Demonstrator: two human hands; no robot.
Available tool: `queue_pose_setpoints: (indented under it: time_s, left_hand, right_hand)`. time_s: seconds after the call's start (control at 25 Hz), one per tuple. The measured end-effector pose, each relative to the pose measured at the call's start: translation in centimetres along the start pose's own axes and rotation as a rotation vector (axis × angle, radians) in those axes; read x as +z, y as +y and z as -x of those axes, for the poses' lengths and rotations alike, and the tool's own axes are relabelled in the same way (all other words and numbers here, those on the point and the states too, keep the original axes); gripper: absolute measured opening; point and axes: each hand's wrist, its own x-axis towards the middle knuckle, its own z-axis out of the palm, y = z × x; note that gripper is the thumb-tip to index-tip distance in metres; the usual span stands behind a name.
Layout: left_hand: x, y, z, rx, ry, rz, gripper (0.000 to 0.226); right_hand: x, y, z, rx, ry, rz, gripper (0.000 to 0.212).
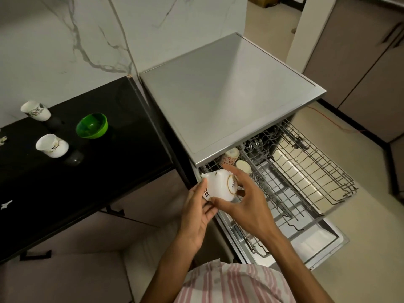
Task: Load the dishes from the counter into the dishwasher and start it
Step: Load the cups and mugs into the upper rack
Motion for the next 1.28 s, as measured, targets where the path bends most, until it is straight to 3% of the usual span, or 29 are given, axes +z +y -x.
queue_pose_setpoints:
  time_s: [0.16,0.4,0.6,0.84,1.0,1.16,1.28]
  left_hand:
    - [2.7,-1.8,-0.1,0.102,0.041,-0.193,0.047]
    - [5.0,-4.9,-0.3,0.122,0.033,-0.327,0.071]
    - [6.1,-5.3,-2.3,0.022,0.081,-0.319,0.047]
    - [8.9,-5.5,-7.7,-0.081,0.070,-0.311,0.041]
    - [9.7,-6.0,-11.1,-0.126,0.062,-0.390,0.012]
    - [8.5,-7.4,-15.2,-0.162,0.023,-0.465,0.014]
    - [8.2,-8.2,-19.2,-0.159,-0.072,-0.556,0.038]
  right_hand:
    - [-2.6,1.5,0.7,-0.004,0.006,0.063,0.074]
    - [-4.8,3.7,1.5,-0.065,-0.007,0.150,0.071]
    - [-5.1,5.4,1.1,-0.007,0.008,0.158,0.072]
    - [-6.2,8.6,-2.2,0.174,0.091,0.106,0.070]
    - [-5.5,12.1,-5.1,0.261,0.093,0.150,0.073]
    - [-4.9,15.6,-7.4,0.312,0.069,0.174,0.072]
    - [-5.3,18.6,-9.5,0.329,0.076,0.151,0.075]
